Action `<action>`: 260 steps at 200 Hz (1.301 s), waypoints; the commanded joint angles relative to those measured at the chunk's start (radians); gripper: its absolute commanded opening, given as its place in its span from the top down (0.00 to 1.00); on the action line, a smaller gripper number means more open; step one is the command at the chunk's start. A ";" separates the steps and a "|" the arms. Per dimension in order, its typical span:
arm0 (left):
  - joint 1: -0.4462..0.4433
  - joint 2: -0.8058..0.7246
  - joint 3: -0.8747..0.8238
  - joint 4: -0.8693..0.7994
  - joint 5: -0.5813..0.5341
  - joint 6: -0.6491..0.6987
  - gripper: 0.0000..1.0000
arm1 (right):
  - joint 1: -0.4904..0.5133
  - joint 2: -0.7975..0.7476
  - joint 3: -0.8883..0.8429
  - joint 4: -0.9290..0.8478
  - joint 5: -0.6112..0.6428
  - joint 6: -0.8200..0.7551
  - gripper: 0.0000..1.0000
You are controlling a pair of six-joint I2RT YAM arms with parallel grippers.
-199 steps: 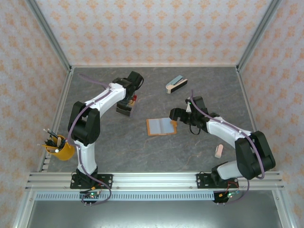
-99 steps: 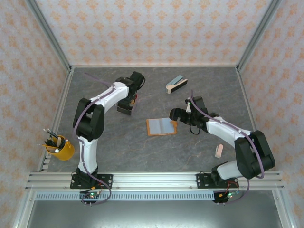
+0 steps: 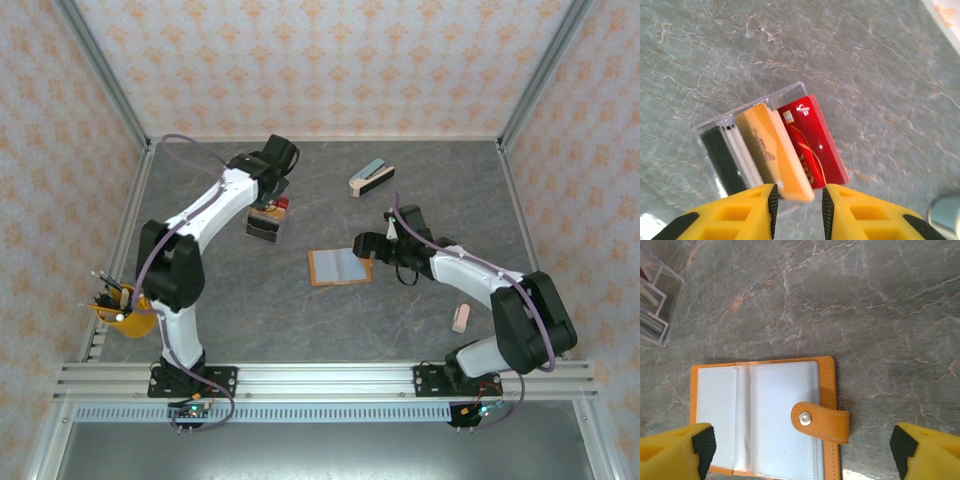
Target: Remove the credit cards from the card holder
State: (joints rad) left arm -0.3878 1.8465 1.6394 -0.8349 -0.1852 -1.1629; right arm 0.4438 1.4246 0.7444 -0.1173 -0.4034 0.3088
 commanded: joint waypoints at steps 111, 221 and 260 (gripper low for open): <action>0.013 -0.447 -0.570 0.115 0.218 0.327 0.11 | 0.331 0.348 0.441 -0.462 0.282 -0.090 0.12; 0.017 -0.464 -0.680 0.169 0.230 0.314 0.04 | 0.348 0.589 0.675 -0.631 0.282 -0.154 0.03; 0.018 -0.460 -0.675 0.166 0.231 0.316 0.04 | 0.325 0.636 0.669 -0.663 0.278 -0.187 0.11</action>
State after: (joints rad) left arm -0.3767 1.4067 0.9710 -0.6746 0.0494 -0.8616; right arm 0.7879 2.0132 1.4261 -0.7193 -0.1455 0.1539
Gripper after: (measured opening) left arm 0.959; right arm 0.917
